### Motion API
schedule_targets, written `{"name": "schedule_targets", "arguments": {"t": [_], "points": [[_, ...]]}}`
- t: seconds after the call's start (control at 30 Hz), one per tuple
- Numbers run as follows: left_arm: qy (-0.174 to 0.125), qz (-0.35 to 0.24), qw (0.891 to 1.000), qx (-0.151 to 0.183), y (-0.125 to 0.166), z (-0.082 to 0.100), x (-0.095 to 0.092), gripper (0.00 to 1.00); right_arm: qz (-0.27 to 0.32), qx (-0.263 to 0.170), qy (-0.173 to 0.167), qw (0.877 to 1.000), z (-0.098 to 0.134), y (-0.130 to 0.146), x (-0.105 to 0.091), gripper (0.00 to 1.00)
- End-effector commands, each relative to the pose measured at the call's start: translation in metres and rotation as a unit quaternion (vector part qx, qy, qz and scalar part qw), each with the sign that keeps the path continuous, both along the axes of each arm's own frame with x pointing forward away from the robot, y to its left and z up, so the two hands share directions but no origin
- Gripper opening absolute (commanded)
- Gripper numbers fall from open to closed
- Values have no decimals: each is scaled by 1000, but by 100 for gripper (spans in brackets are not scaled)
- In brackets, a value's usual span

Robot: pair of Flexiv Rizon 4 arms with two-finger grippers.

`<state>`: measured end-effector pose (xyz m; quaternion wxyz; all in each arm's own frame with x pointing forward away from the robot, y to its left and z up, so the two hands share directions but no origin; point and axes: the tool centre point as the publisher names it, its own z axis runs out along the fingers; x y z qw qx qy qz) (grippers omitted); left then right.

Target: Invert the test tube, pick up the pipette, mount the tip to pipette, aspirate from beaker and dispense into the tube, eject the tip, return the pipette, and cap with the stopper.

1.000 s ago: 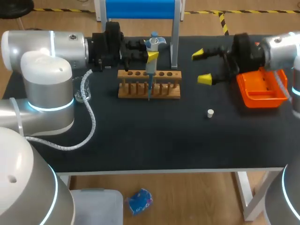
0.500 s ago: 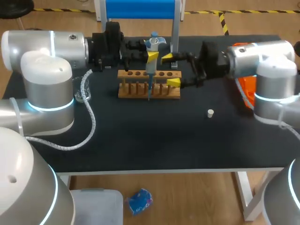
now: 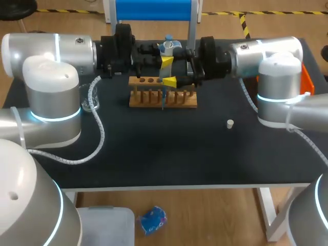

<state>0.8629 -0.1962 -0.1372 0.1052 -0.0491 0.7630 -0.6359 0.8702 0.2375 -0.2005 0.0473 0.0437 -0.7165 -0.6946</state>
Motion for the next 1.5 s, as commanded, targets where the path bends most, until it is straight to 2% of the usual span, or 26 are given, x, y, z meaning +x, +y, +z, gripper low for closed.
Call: {"name": "schedule_targets", "arguments": {"t": [0.03,0.7,0.77,0.8,0.87,0.9,0.93,1.47,1.5], "points": [[0,1,1000,-1,-1,0,0,0,-15,3,-3,1000,3,5,-5,100],[0,1,1000,-1,-1,0,0,0,-35,25,2,999,7,3,-8,100],[0,1,1000,-1,-1,0,0,0,-35,26,1,999,8,4,-8,86],[0,1,1000,-1,-1,0,0,0,-35,27,1,999,8,4,-8,54],[0,1,1000,-1,-1,0,0,0,-37,30,0,999,8,5,-8,33],[0,1,1000,-1,-1,0,0,0,-39,31,-1,999,8,4,-8,11],[0,1,1000,-1,-1,0,0,0,-39,31,-1,999,9,4,-8,0],[0,1,1000,-1,-1,0,0,0,-40,32,-1,999,9,2,-7,0],[0,1,1000,-1,-1,0,0,9,-40,32,-1,999,9,2,-7,0]]}}
